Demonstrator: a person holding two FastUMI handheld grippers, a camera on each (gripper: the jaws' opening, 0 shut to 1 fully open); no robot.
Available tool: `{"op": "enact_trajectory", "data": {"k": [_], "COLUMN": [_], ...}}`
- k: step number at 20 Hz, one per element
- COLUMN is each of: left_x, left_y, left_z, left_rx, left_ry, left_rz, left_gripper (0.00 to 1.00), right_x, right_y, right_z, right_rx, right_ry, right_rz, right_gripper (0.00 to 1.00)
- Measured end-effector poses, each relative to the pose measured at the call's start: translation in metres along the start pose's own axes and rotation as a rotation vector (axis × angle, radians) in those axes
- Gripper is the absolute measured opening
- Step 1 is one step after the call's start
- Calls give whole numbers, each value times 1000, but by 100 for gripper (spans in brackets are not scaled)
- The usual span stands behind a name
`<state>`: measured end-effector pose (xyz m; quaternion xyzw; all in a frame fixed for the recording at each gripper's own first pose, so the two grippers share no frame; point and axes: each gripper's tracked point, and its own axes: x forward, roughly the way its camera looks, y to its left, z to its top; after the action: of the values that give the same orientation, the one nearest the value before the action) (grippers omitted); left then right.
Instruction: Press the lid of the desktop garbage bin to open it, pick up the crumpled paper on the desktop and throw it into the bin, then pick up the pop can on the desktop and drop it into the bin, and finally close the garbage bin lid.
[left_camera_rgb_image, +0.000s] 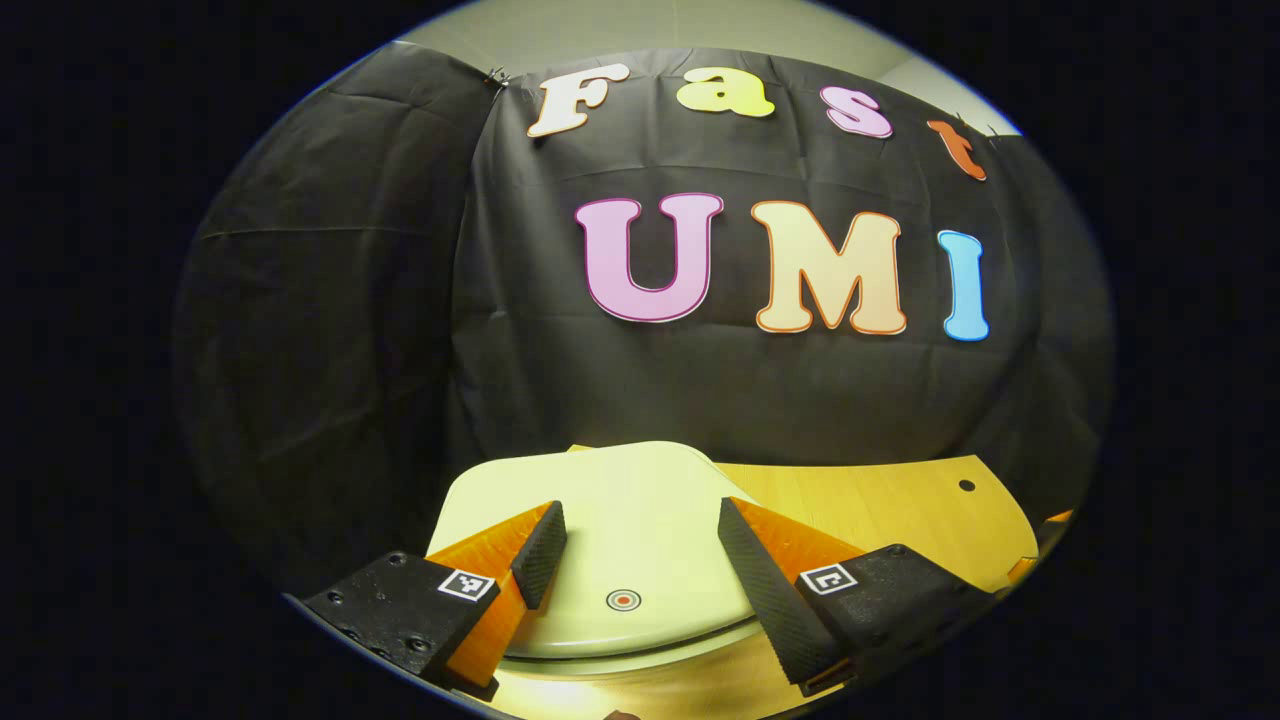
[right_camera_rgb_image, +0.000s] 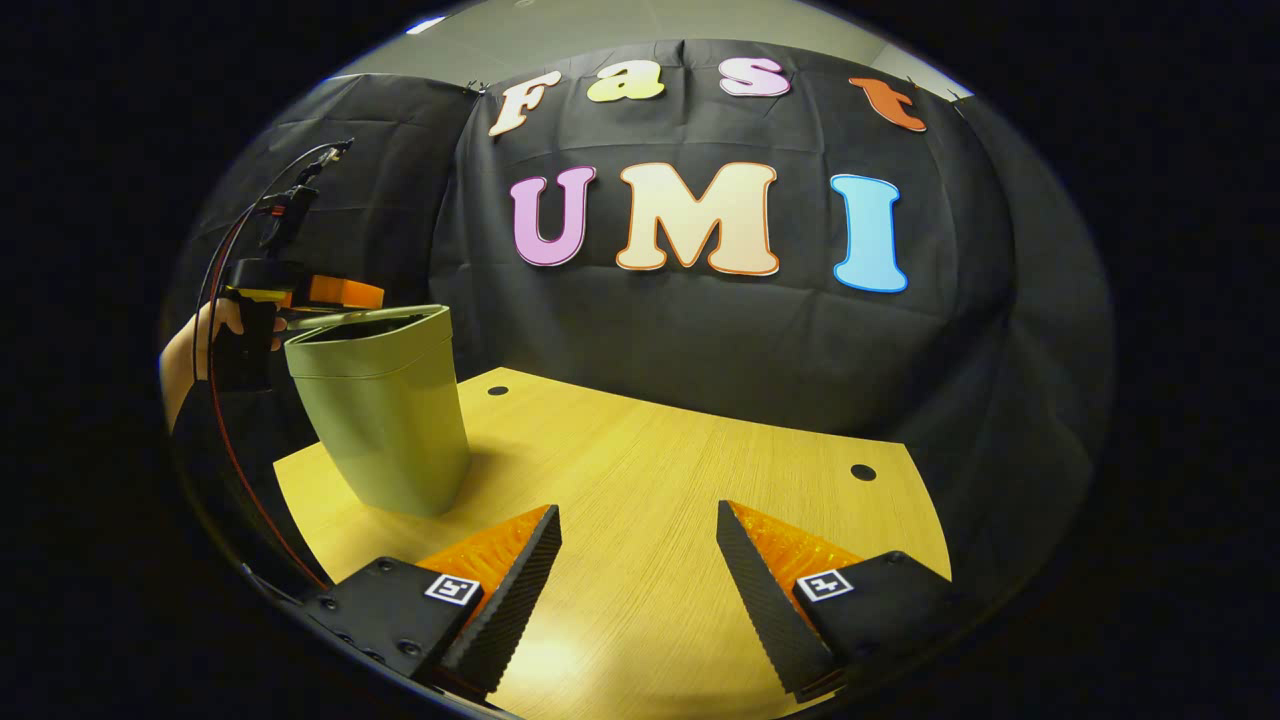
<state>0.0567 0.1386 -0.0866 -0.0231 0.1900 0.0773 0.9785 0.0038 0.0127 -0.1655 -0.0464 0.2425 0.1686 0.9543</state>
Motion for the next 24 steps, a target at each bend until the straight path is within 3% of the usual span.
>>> {"op": "enact_trajectory", "data": {"k": [9,15,24], "left_x": [0,-7,-16], "left_y": [-6,-16,-20], "left_z": [-22,-23,-15], "left_rx": [29,-23,56], "left_ry": [82,-13,-155], "left_rz": [13,-98,-102], "left_gripper": [98,98,96], "right_x": [10,10,0], "right_y": [13,15,29], "right_z": [-12,-2,-3], "right_rx": [42,89,43], "right_ry": [16,-7,-2], "right_rz": [30,30,32], "right_gripper": [99,99,98]}}
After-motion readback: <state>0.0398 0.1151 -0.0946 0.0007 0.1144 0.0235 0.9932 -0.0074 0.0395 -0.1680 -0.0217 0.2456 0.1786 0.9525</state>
